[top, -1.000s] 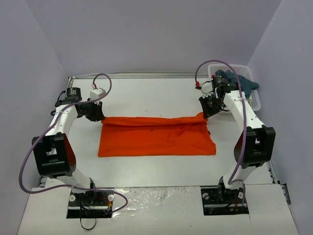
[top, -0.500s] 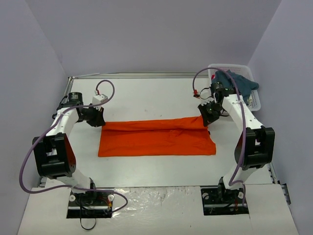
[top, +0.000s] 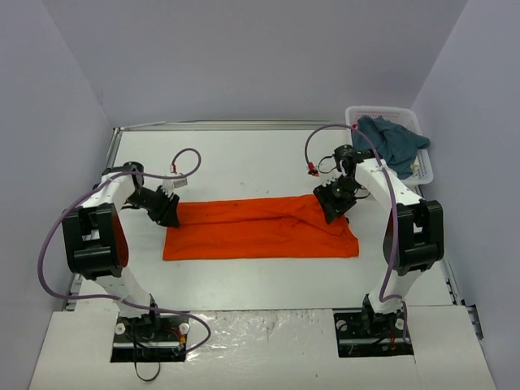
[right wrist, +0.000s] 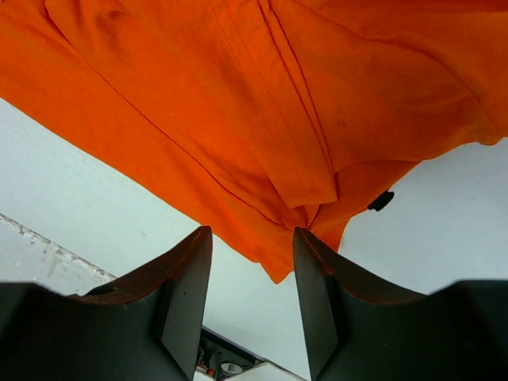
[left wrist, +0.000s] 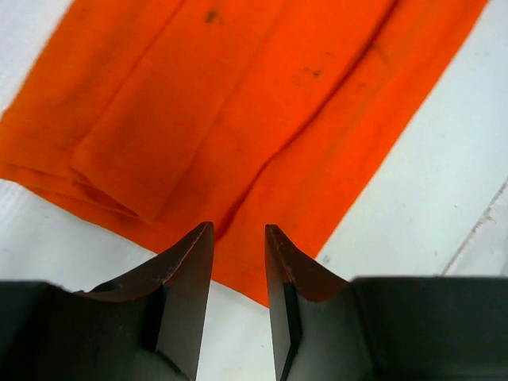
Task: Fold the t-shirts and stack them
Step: Fold the other side of the tshirt into a rectangle
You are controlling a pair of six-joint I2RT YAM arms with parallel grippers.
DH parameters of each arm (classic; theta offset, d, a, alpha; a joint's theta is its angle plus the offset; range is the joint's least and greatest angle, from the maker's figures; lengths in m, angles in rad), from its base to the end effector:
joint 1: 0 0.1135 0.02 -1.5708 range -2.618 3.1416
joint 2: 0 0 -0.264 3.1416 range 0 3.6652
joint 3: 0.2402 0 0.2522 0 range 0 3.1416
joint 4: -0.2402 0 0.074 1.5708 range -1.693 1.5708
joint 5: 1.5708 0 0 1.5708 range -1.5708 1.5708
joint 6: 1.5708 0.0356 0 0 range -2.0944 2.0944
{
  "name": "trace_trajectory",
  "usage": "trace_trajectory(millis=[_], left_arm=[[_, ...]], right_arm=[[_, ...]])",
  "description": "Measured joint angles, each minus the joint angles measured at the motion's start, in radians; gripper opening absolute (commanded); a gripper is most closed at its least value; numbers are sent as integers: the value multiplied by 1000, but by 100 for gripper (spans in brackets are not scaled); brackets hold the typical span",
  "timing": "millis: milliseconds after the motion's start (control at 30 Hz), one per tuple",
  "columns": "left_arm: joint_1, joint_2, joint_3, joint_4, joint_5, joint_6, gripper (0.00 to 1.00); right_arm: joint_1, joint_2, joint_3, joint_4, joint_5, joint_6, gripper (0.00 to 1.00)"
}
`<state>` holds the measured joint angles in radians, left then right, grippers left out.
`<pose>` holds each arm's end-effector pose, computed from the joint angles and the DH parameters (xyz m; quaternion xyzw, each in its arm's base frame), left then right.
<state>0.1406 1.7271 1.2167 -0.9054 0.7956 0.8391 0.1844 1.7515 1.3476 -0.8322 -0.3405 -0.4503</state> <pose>0.3198 0.0196 0.2092 0.3427 0.8534 -0.3072 0.2447 0.3435 0.0762 0.2305 -0.3300 0.9144 0.1438 0.1849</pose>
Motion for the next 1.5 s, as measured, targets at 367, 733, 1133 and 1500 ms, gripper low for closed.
trace_trajectory(millis=[367, 733, 1133, 1500], left_arm=[[0, -103, 7, -53, 42, -13, 31], [5, -253, -45, 13, 51, -144, 31], [6, -326, -94, 21, 30, -191, 31], [6, -326, -95, 29, 26, -211, 31]], right_arm=[[9, 70, 133, -19, -43, -19, 41], [61, 323, 324, -29, -112, -62, 40], [98, 410, 459, -81, -139, -116, 41], [109, 423, 443, -101, -169, -154, 35]])
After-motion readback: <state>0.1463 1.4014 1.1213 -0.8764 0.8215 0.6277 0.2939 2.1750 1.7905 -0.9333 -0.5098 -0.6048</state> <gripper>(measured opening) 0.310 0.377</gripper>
